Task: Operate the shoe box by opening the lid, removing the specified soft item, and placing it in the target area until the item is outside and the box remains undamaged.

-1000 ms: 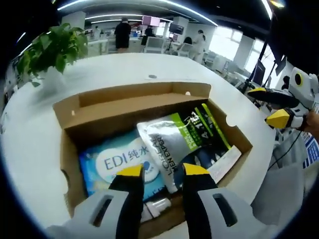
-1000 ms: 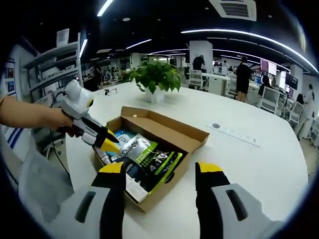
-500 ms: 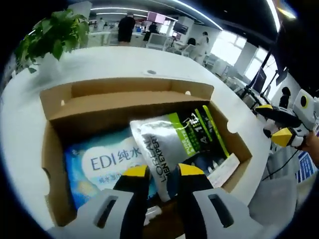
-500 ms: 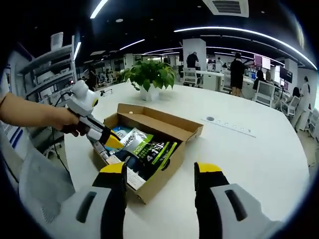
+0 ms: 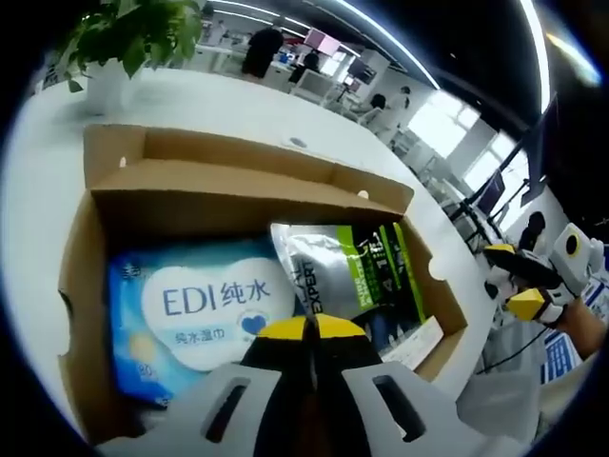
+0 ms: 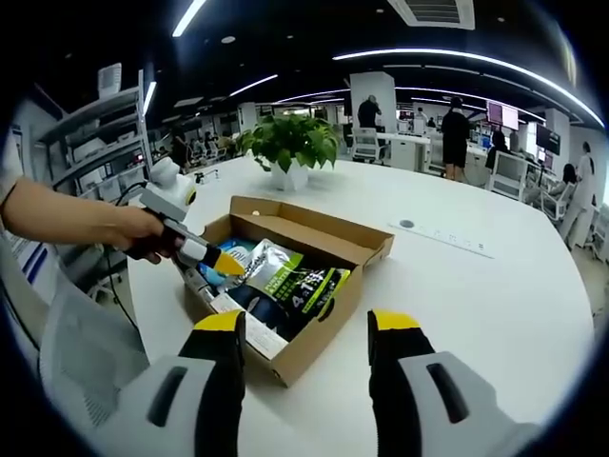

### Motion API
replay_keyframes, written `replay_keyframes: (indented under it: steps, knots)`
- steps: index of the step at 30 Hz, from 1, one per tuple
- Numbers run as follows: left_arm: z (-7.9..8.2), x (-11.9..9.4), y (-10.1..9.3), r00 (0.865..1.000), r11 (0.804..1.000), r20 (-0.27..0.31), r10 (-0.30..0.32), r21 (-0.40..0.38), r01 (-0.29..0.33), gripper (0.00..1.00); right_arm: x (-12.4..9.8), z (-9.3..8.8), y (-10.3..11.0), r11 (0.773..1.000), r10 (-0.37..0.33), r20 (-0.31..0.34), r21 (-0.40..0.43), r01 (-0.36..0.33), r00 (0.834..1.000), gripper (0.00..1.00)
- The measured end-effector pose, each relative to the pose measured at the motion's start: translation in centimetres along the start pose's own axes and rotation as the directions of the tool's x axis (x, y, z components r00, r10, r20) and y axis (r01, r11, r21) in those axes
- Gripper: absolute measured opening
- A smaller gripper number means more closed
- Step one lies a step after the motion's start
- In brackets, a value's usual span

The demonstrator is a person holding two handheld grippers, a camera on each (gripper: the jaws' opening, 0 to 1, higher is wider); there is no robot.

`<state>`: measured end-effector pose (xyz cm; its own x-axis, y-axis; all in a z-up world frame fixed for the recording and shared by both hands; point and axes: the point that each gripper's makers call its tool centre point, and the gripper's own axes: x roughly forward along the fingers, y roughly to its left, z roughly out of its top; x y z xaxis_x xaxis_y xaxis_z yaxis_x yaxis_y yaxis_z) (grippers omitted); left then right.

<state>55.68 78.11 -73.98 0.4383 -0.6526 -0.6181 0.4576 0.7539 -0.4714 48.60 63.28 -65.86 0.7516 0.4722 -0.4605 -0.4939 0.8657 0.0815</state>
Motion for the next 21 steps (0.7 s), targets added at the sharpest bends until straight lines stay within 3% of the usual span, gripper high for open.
replay_keyframes:
  steps: [5, 11, 21]
  knots:
    - [0.4, -0.6, -0.7, 1.0, 1.0, 0.025, 0.004, -0.024, -0.003, 0.0, 0.2, 0.0, 0.4, 1.0, 0.01, -0.003, -0.011, -0.01, 1.0, 0.47]
    - [1.1, -1.4, -1.1, 0.999, 1.0, 0.05, 0.014, 0.0, -0.014, 0.0, 0.4, 0.3, 0.7, 0.999, 0.022, -0.007, -0.026, -0.022, 1.0, 0.47]
    - [2.0, -2.9, -0.4, 0.995, 0.999, 0.091, 0.033, 0.0, -0.033, 0.0, 1.6, 0.9, 1.5, 0.998, 0.051, -0.016, -0.047, -0.052, 0.999, 0.47]
